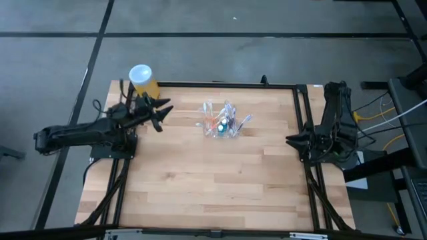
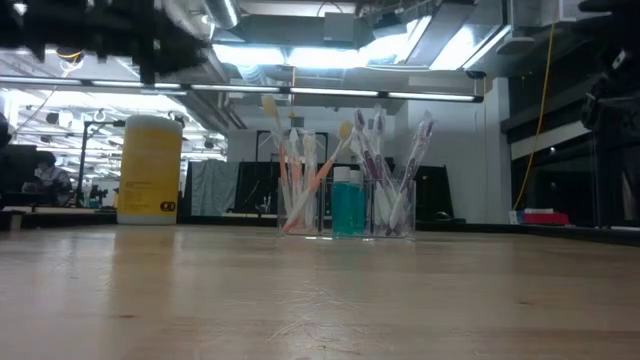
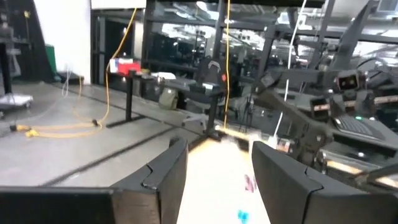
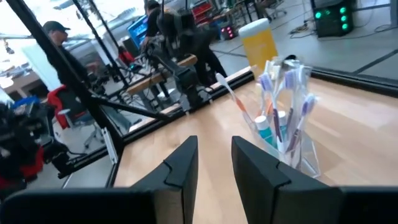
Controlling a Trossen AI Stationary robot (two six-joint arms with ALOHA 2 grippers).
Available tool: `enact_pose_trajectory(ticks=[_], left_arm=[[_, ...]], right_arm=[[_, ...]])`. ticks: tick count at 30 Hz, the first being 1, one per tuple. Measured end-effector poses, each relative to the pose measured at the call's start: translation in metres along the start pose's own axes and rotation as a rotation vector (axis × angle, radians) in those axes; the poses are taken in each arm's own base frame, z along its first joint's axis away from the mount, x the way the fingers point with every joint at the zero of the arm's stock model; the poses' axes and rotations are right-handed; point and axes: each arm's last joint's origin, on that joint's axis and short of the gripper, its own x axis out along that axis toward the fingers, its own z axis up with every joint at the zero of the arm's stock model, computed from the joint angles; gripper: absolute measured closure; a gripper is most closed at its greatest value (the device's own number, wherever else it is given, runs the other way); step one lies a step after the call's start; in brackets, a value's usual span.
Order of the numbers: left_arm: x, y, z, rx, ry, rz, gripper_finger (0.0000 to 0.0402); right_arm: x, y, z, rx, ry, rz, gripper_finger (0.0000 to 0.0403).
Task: Pick & Place toothbrushing station
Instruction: Return to Home Position
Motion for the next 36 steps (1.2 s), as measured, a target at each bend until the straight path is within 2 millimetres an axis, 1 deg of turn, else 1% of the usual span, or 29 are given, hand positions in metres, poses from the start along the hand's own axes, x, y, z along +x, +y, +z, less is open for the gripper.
enact_pose_trajectory(ticks=[2, 5, 7, 11, 15, 22, 29, 32, 36], left_arm=[[-0.002, 0.004, -0.023, -0.020, -0.006, -0.006, 0.0226], [-0.006, 0.008, -0.047, -0.028, -0.027, -0.016, 0.0226], [-0.009, 0.010, -0.058, -0.025, -0.012, -0.039, 0.0226], [-0.012, 0.006, -0.071, 0.011, 0.041, -0.110, 0.0226], [-0.015, 0.000, -0.076, 0.074, 0.029, -0.176, 0.0226], [-0.017, -0.005, -0.078, 0.173, 0.037, -0.210, 0.0226], [-0.023, -0.004, -0.077, 0.140, 0.045, -0.265, 0.0226], [-0.027, -0.005, -0.072, 0.117, -0.001, -0.287, 0.0226], [-0.033, -0.003, -0.070, 0.110, -0.008, -0.265, 0.0226]], right_arm=[[0.001, -0.002, -0.008, 0.012, -0.014, -0.009, 0.0302], [0.001, -0.004, -0.013, 0.021, -0.026, -0.016, 0.0302], [0.002, -0.003, -0.014, 0.010, -0.029, -0.018, 0.0302], [0.002, -0.001, -0.015, -0.036, -0.035, -0.021, 0.0302], [0.002, 0.002, -0.016, -0.096, -0.049, -0.030, 0.0302], [0.003, 0.005, -0.019, -0.166, -0.085, -0.051, 0.0302], [0.004, 0.010, -0.025, -0.188, -0.089, -0.055, 0.0302], [0.004, 0.011, -0.027, -0.182, -0.091, -0.056, 0.0302], [0.004, 0.013, -0.028, -0.161, -0.092, -0.055, 0.0302]])
